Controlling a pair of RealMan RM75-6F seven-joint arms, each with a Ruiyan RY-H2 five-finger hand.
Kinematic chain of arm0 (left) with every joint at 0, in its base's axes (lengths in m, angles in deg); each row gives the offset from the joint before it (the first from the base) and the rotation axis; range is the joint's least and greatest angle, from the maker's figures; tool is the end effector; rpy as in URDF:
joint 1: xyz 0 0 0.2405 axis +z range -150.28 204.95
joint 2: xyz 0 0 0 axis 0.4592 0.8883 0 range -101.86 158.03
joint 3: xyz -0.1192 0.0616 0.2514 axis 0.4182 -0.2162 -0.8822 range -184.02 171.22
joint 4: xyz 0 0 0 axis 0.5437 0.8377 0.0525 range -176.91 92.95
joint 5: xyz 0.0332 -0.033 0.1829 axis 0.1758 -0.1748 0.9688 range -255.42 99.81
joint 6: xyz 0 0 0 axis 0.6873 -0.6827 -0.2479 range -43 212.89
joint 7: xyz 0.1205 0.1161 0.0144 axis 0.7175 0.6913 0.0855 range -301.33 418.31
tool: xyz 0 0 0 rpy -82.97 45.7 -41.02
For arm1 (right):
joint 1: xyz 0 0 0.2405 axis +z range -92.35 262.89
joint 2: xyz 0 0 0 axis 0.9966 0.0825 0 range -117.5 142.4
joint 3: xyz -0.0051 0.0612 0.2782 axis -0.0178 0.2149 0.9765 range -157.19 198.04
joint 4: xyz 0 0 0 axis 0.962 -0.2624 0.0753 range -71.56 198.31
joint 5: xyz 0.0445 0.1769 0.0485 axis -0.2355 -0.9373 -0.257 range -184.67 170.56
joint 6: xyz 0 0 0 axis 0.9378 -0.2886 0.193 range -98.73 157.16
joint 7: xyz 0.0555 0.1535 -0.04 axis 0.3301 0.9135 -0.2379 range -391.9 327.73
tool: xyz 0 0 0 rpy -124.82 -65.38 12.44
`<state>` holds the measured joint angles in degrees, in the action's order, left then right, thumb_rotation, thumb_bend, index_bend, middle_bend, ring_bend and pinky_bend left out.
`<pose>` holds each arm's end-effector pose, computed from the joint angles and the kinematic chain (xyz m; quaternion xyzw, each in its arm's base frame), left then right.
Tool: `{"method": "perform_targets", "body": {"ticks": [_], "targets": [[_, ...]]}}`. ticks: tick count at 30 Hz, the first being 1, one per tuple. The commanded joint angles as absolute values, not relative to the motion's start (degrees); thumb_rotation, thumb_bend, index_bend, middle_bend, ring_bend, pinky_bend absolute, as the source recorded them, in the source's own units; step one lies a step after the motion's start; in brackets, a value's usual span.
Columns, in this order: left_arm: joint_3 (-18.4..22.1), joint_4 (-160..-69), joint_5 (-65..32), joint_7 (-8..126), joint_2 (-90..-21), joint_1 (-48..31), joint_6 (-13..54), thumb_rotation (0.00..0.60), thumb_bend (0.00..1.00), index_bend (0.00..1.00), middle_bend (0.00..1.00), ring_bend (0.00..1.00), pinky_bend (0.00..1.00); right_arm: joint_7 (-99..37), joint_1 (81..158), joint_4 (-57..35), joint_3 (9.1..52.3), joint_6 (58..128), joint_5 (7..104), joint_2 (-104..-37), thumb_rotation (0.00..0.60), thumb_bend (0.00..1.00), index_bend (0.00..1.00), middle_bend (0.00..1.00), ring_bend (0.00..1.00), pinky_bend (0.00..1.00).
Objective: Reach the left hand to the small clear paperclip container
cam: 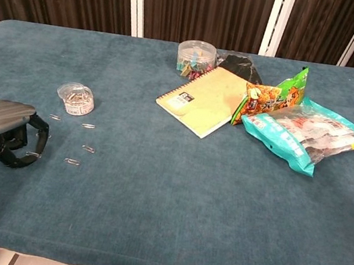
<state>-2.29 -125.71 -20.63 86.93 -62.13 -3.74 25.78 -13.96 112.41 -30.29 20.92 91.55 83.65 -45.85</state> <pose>-0.2633 0.3219 -0.0164 -0.7196 -0.4313 -0.2514 0.4826 -0.2563 -0.3012 0.1550 0.7158 -0.4381 0.3889 0.3802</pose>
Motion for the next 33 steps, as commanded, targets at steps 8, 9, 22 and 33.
{"method": "perform_targets", "body": {"ticks": [8, 9, 22, 33], "targets": [[-2.4, -126.0, -21.3, 87.9, -61.8, -3.8, 25.7, 0.600, 0.37, 0.65, 1.00, 1.00, 1.00, -14.1, 112.4, -30.5, 20.9, 91.5, 83.7, -45.8, 0.600, 0.16, 0.00, 0.00, 0.00, 0.00], [-2.4, -126.1, -21.6, 88.1, -61.8, -3.8, 25.7, 0.600, 0.38, 0.65, 1.00, 1.00, 1.00, -14.1, 112.4, -30.5, 21.0, 91.5, 83.6, -45.8, 0.600, 0.16, 0.00, 0.00, 0.00, 0.00], [-0.1, -129.4, -19.9, 84.6, -59.1, -3.6, 23.4, 0.600, 0.52, 0.71, 1.00, 1.00, 1.00, -13.6, 112.4, -30.2, 21.2, 91.6, 83.3, -45.8, 0.600, 0.16, 0.00, 0.00, 0.00, 0.00], [8.3, -125.0, -23.7, 83.7, -61.5, -10.0, 25.6, 0.600, 0.54, 0.73, 1.00, 1.00, 1.00, -10.8, 112.2, -28.7, 21.5, 92.3, 83.4, -45.7, 0.600, 0.16, 0.00, 0.00, 0.00, 0.00]]}}
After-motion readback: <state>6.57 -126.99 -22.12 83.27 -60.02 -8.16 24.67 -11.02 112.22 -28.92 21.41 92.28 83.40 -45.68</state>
